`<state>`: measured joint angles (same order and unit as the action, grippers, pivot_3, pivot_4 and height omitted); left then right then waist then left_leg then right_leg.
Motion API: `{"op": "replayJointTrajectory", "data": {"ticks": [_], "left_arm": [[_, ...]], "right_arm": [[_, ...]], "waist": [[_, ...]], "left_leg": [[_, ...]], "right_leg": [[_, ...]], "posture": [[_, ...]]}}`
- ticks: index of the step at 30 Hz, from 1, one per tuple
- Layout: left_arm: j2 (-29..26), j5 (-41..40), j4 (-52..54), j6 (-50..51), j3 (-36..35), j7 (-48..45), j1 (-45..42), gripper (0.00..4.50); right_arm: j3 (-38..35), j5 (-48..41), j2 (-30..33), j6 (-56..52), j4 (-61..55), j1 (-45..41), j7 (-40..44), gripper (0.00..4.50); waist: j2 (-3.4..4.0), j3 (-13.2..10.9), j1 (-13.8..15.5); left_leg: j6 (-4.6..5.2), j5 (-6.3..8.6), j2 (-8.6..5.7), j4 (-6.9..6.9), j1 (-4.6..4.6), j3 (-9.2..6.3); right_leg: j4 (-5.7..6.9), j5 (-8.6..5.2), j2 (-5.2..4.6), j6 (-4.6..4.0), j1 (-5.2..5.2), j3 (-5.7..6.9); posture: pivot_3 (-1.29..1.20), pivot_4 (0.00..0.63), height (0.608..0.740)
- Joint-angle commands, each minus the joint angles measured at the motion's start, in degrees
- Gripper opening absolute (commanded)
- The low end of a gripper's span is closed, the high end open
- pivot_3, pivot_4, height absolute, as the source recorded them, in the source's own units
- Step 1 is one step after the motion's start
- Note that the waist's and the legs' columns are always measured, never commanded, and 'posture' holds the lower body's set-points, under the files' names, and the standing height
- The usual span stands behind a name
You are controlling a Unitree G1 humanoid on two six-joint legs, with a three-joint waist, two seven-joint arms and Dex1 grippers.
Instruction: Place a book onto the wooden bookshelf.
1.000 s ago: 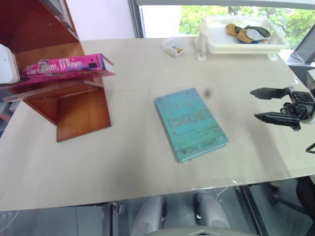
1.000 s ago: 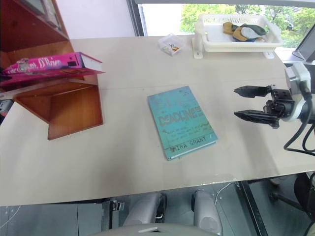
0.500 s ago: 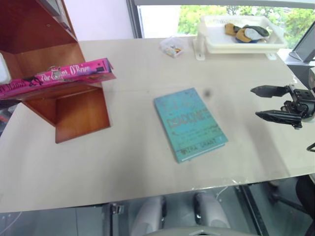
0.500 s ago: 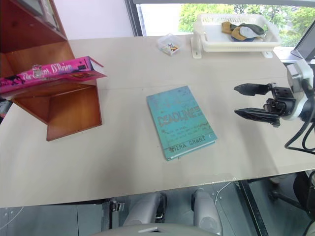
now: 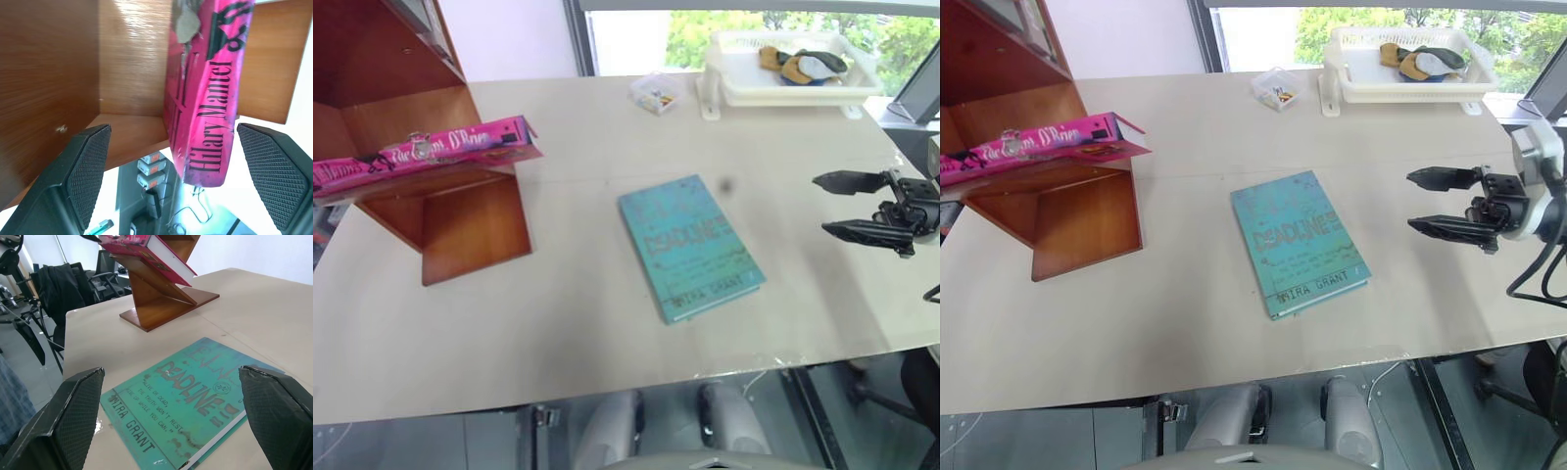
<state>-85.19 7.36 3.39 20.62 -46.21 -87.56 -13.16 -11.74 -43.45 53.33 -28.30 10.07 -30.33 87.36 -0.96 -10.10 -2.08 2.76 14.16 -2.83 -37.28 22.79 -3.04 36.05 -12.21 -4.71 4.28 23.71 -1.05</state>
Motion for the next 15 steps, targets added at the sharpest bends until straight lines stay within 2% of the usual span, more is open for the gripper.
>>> {"op": "replayJointTrajectory", "data": {"ticks": [1,5,10,15], "left_arm": [[1.3,-7.3,5.8,5.6,-4.2,-1.4,-2.8,4.43],[5.1,-18.9,16.2,16.6,-3.5,0.1,-5.6,4.43],[9.2,-28.5,24.9,26.0,-1.1,5.1,-6.3,4.43],[14.4,-35.2,33.3,33.9,-0.3,9.1,-1.3,4.43]], "right_arm": [[-2.1,-0.2,1.0,1.1,0.1,-0.6,2.7,4.5],[-2.6,-1.8,0.8,-0.3,-1.0,-1.3,2.8,4.5],[-3.8,-4.9,0.9,-2.9,-2.8,-2.1,2.5,4.5],[-6.5,-9.2,0.7,-6.3,-4.2,-2.6,0.6,4.5]], "waist": [[0.0,0.0,0.1],[0.0,0.0,0.1],[0.03,0.0,0.1],[0.07,0.0,0.1]], "left_leg": [[0.0,0.0,0.0,0.0,0.0,-0.01],[-0.02,-0.01,0.0,-0.02,0.01,-0.03],[-0.04,-0.02,0.0,-0.06,0.01,-0.08],[-0.03,-0.01,0.01,-0.08,-0.04,-0.09]], "right_leg": [[0.0,0.0,0.0,0.0,0.0,0.0],[-0.01,0.0,-0.01,0.0,-0.02,0.02],[0.05,0.01,-0.01,0.0,-0.02,0.03],[0.16,0.01,-0.01,-0.01,-0.02,-0.01]], "posture": [[0.0,0.15,0.74],[0.0,0.15,0.74],[0.0,0.15,0.74],[0.0,0.15,0.74]]}}
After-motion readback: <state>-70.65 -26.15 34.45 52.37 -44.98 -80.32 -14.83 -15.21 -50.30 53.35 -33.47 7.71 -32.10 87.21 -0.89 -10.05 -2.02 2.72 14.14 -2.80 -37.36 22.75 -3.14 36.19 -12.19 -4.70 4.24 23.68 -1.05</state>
